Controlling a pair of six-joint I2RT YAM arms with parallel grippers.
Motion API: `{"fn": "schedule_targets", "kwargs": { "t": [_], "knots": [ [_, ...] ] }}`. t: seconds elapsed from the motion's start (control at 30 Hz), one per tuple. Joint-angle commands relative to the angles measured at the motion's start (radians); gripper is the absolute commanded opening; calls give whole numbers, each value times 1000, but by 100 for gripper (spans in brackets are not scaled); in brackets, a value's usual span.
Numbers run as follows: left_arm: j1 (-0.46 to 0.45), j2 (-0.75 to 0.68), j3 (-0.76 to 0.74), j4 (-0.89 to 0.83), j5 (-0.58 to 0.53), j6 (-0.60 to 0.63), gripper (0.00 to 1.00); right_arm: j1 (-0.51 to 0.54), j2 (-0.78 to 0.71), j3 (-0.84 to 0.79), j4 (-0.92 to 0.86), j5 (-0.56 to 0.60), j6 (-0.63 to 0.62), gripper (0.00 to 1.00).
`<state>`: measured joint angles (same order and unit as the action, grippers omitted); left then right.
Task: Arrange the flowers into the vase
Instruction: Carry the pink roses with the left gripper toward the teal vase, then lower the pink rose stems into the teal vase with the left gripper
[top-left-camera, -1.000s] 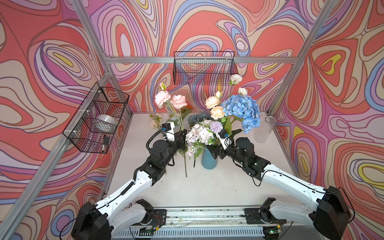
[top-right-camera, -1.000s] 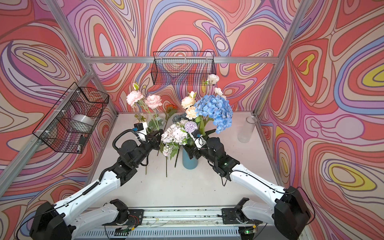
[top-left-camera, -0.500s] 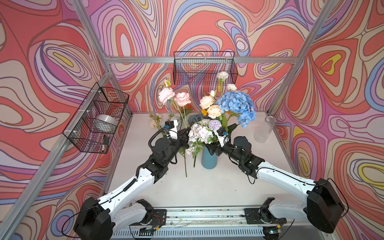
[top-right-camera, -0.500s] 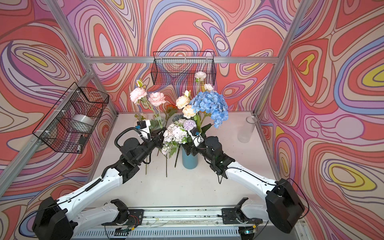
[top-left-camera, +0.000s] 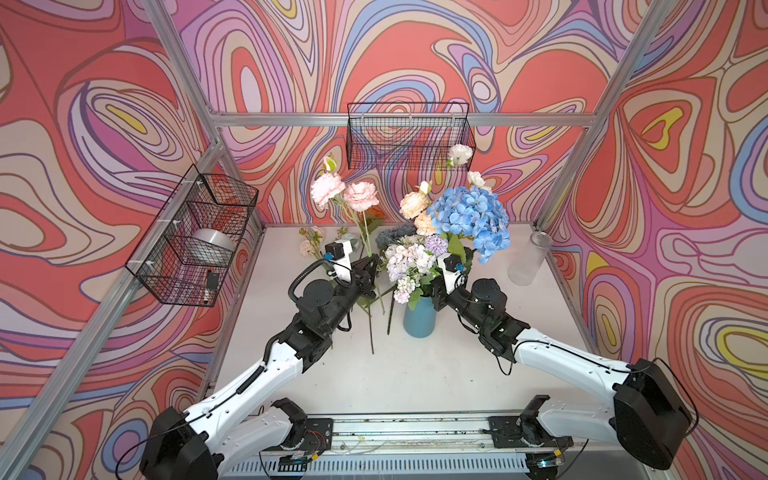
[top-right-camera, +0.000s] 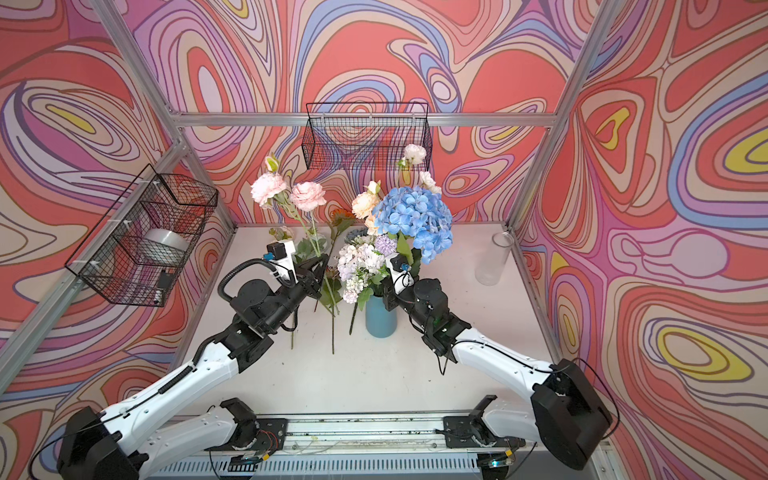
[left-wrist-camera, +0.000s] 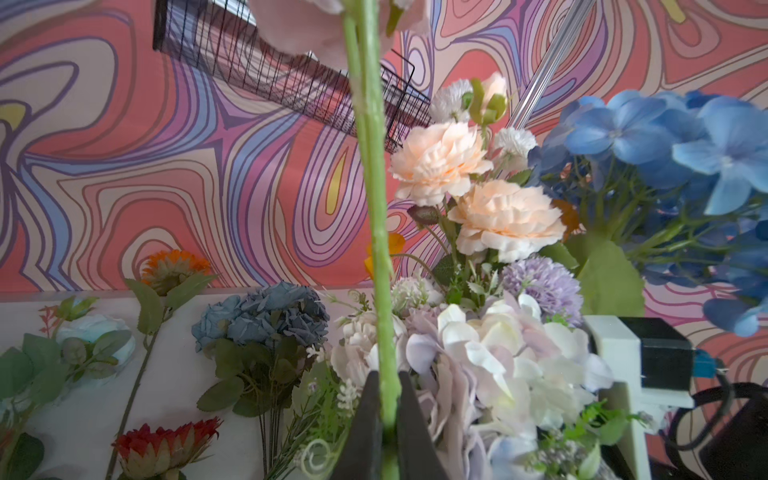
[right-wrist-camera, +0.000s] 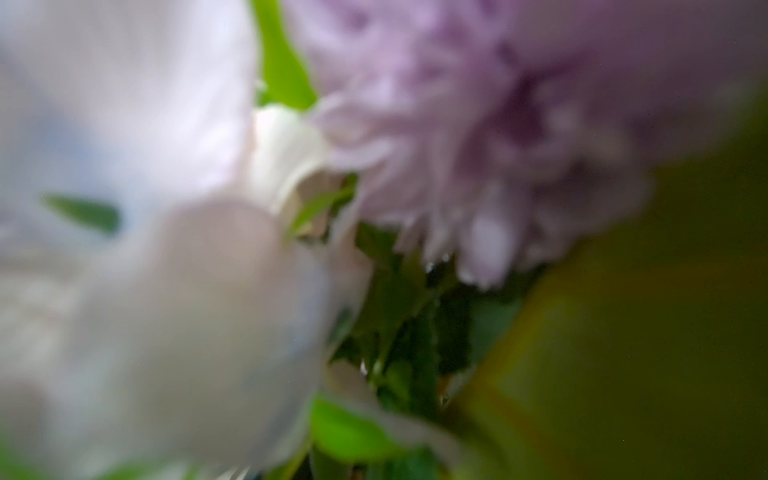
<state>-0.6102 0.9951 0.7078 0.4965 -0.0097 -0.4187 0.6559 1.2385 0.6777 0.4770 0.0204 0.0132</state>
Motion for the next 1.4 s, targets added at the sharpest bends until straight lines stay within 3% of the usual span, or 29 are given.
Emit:
{"fn": "schedule_targets", "kwargs": {
  "t": [0.0,0.17,0.47,0.77,1.37],
  "knots": [
    [-8,-75,-1,4,-24,46,0,-2,-33,-16,12,71,63,24],
    [-17,-84,-11,129,46,57,0,-2,-24,-10,12,73,135,22],
    [-117,58,-42,623,104,169,0,-2,-34,0,-3,96,249,21],
    [-146,197,-52,842,94,139,0,-2,-62,6,8,83,325,19],
    [-154,307,-21,869,-3,255,0,-2,-68,-10,13,61,321,19]
  ]
}}
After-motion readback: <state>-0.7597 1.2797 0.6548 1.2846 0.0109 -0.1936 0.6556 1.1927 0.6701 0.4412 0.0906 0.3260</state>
